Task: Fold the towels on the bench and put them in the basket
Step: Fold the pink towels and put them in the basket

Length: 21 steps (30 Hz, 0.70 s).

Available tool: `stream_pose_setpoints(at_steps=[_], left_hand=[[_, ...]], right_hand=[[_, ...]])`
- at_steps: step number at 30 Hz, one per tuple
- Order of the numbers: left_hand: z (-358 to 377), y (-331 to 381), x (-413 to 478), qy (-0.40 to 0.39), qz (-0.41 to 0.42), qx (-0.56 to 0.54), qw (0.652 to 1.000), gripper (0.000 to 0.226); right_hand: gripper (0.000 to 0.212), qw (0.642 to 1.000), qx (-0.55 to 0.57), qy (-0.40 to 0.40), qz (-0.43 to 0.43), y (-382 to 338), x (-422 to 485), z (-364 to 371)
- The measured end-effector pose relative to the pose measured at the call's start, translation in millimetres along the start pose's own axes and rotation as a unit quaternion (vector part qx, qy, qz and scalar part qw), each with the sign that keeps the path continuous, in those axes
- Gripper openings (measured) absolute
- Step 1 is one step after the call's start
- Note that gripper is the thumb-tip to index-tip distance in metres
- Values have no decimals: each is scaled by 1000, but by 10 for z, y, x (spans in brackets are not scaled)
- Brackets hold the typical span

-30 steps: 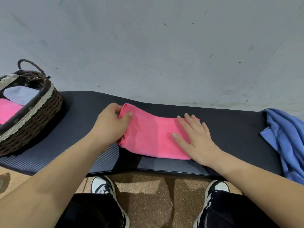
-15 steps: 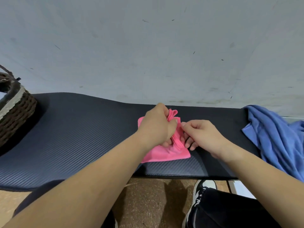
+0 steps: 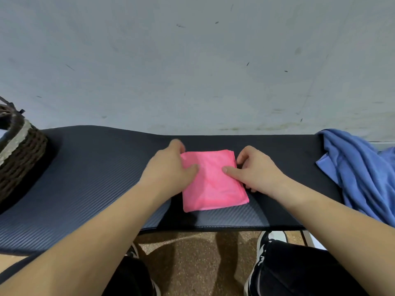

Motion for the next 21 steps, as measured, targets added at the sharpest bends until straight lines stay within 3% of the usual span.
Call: stream_pose_setpoints(at_steps=[3,5,7,10,12,17,21], left_hand=[[181,-247,-9,-70,-66,86,992,49],[271,-263,-7,-70,-52,105,991,53],[302,-236,-11,-63,-37,88,993,51],[299,-177,-28,-67,-18,55,996,43],[266,-157,-30,-64,-20,14,998,39],[231,-139,-32,-74,-26,-92,993,27],[57,-137,6,-34,-40,-112,992,22]], right_hand=[[42,980,-149,28,-129,-248,-6,-67],[62,967,-138,10,-214,-390,-45,-18],[84,958,-128,-57,-249,-415,-87,114],[89,941,-181,-197,-209,-203,-150,390],[89,930,-216,-231,-187,-95,-188,499],[93,935,-240,-197,-174,-113,-223,579],[96,963,-141,-123,-192,-209,-177,376]])
Point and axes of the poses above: each hand's wrist, its own x-axis towards the middle knuckle, its own z-axis out of the palm, y = z × x, the point moved 7 cm from there along x, towards the middle knuckle, and after that the axes turned 14 degrees about -z, right-handed, at the moved point
